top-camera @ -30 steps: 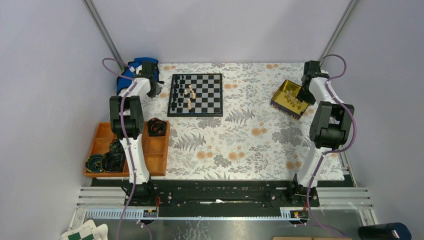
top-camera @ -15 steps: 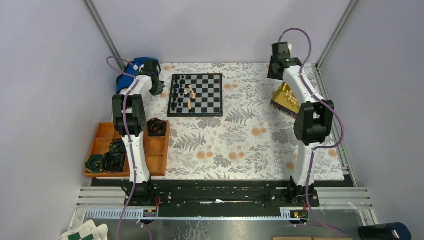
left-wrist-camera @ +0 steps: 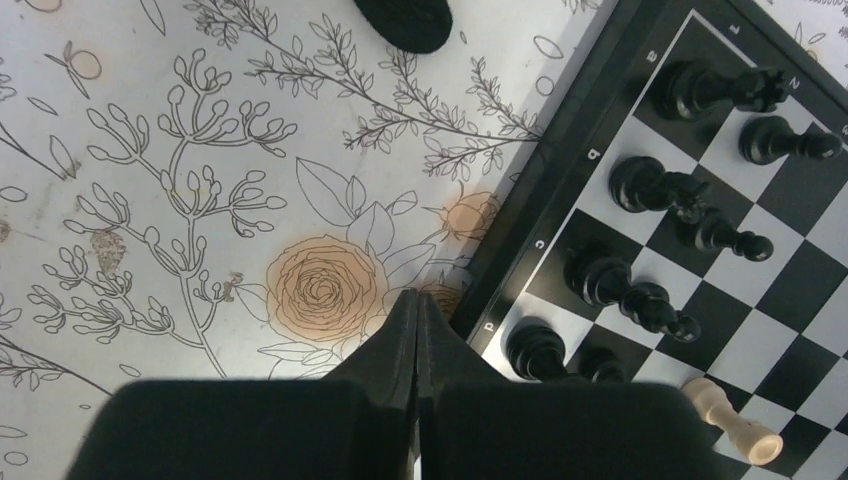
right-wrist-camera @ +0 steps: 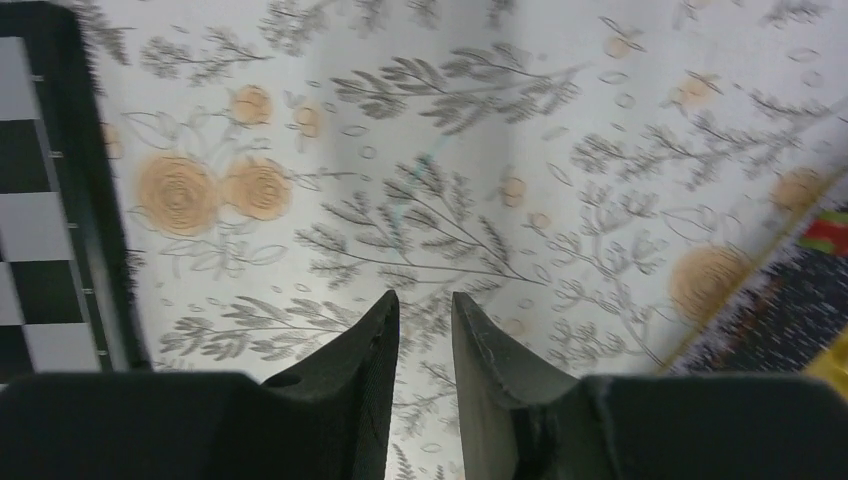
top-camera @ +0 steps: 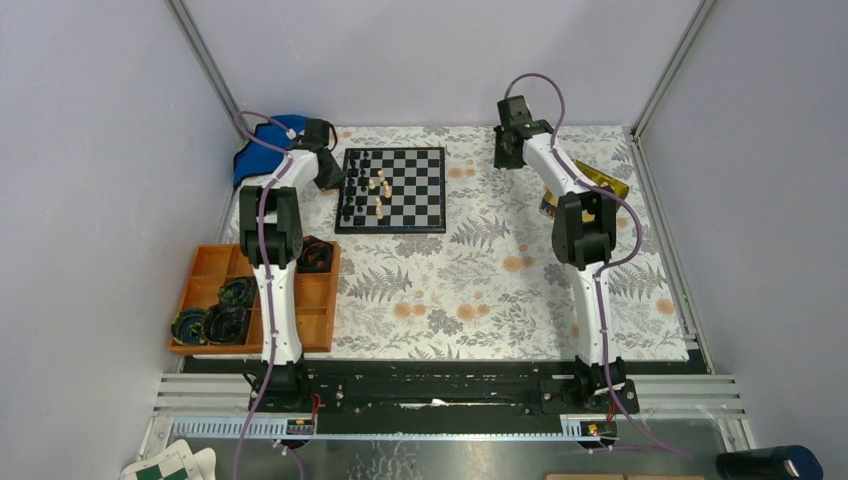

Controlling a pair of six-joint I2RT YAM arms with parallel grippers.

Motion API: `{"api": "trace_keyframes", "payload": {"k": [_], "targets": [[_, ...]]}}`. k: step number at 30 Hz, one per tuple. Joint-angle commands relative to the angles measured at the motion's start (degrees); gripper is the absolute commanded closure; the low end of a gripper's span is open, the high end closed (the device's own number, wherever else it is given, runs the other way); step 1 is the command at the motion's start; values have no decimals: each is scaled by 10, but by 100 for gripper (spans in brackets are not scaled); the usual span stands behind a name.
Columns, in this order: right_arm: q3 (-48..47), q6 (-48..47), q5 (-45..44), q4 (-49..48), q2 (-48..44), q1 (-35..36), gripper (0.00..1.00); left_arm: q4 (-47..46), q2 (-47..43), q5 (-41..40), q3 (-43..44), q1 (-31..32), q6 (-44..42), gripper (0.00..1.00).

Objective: Set up the chess pieces on the board
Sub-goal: Move the chessboard to the center of the board.

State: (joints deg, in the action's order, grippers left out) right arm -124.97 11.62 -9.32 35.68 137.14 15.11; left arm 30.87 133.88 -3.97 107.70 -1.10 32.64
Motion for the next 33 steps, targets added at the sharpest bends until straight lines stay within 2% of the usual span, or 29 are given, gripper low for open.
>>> {"api": "trace_keyframes", "payload": {"k": [1,9,20,33], "targets": [[-66,0,47,7,23,20,68,3,14,17,27,9,-8,100],[-101,9,91,4,77,53,70,3,17,18,21,23,-12,100],[-97,24,125,-20,107,68,70,2,23,25,23,56,-24,100],[23,7,114,-56,46,71,73,2,24,28,29,103,-30,100]]}}
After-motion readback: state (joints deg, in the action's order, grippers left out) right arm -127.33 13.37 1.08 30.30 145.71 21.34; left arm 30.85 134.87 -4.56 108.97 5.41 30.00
